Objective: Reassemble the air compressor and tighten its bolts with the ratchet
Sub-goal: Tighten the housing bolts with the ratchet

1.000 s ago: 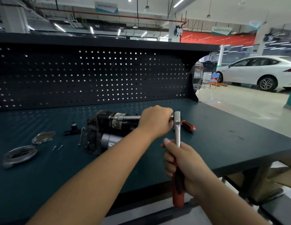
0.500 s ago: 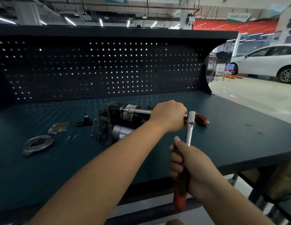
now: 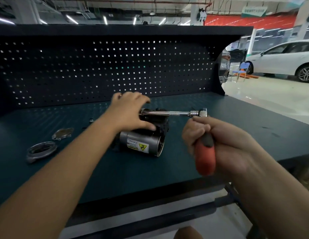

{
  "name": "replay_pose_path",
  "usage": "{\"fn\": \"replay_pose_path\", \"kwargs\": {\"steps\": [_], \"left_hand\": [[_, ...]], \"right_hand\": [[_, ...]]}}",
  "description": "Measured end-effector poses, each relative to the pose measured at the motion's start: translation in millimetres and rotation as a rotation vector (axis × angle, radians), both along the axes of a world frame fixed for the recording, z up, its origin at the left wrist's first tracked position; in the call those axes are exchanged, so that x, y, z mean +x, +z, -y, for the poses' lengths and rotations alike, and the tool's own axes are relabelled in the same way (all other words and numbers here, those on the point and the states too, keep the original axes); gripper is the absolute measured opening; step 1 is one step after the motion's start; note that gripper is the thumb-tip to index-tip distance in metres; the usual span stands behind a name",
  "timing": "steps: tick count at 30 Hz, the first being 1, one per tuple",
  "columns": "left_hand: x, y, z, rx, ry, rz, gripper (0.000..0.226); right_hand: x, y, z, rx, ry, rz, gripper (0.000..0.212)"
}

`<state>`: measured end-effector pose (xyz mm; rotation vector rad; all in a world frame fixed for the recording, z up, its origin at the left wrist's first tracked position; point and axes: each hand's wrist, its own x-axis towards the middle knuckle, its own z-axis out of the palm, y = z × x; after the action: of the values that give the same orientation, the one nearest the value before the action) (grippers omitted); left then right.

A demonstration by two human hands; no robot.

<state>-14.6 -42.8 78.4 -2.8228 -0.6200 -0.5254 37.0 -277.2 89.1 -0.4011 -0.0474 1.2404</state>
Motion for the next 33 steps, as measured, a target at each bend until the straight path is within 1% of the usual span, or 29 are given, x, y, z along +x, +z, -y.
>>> {"fn": "replay_pose_path", "kwargs": {"steps": [2,4,7,8,10,12,13,16,19,20,21,22,23,24,25,27,28,29,30,31,32,33], "left_hand": [[-15,-2,-24,-0.114,0.090,-0.095,0.097],[-20,-14,-35,-0.171,0.062,-0.052,0.093],[-14,-24,-37,-0.139,0.017,0.064,0.085],[-13,-24,-38,-0.129,0.016,0.076,0.083],[-13,-25,-40,-0.115,0.017,0.083,0.081],[-14,-26,-44,-0.112,0.010,0.106,0.084],[-15,-27,-45,-0.120,0.005,0.118,0.086],[-16,-30,-48,-0.151,-0.014,0.149,0.090],[-18,-33,-49,-0.197,-0.017,0.181,0.091],[-18,-34,-50,-0.202,-0.017,0.185,0.091],[-18,-34,-50,-0.203,-0.017,0.183,0.091],[-18,-34,-50,-0.202,-0.015,0.180,0.092],[-18,-34,-50,-0.201,-0.015,0.178,0.092],[-17,-35,-50,-0.201,-0.016,0.179,0.091],[-17,-35,-50,-0.202,-0.016,0.180,0.092],[-17,-36,-50,-0.203,-0.013,0.178,0.092],[-17,-36,-50,-0.203,-0.010,0.176,0.092],[-17,-36,-50,-0.203,-0.009,0.173,0.092],[-16,-36,-50,-0.205,-0.009,0.171,0.092],[-16,-36,-51,-0.210,-0.010,0.171,0.092],[-16,-36,-51,-0.215,-0.011,0.174,0.092],[-16,-37,-52,-0.219,-0.014,0.178,0.092]], "right_hand": [[-1,13,-2,0.047,-0.068,-0.066,0.019],[1,27,-4,0.074,-0.147,-0.078,0.017],[6,45,-7,0.149,-0.232,-0.127,0.024],[6,48,-8,0.163,-0.256,-0.159,0.026],[3,47,-5,0.138,-0.276,-0.134,0.026],[-4,39,2,0.093,-0.259,-0.049,0.022],[-5,34,8,0.110,-0.245,-0.028,0.020],[2,18,29,0.199,-0.245,-0.134,0.029],[22,4,48,0.182,-0.298,-0.165,0.028],[32,-2,53,0.181,-0.281,-0.161,0.030],[44,-10,58,0.211,-0.223,-0.164,0.033],[54,-16,62,0.241,-0.134,-0.164,0.031],[64,-20,66,0.217,-0.059,-0.134,0.022],[72,-23,69,0.155,-0.003,-0.055,0.012],[83,-26,71,0.088,0.022,0.039,0.008],[99,-27,73,0.023,0.033,0.248,0.017],[99,-22,70,0.045,0.051,0.370,0.020],[100,-17,64,0.037,0.071,0.497,0.016],[103,-17,57,-0.047,0.004,0.643,0.007],[105,-20,48,-0.185,-0.124,0.851,0.004],[106,-25,38,-0.281,-0.204,1.028,0.013],[111,-31,26,-0.326,-0.231,1.144,0.022]]}}
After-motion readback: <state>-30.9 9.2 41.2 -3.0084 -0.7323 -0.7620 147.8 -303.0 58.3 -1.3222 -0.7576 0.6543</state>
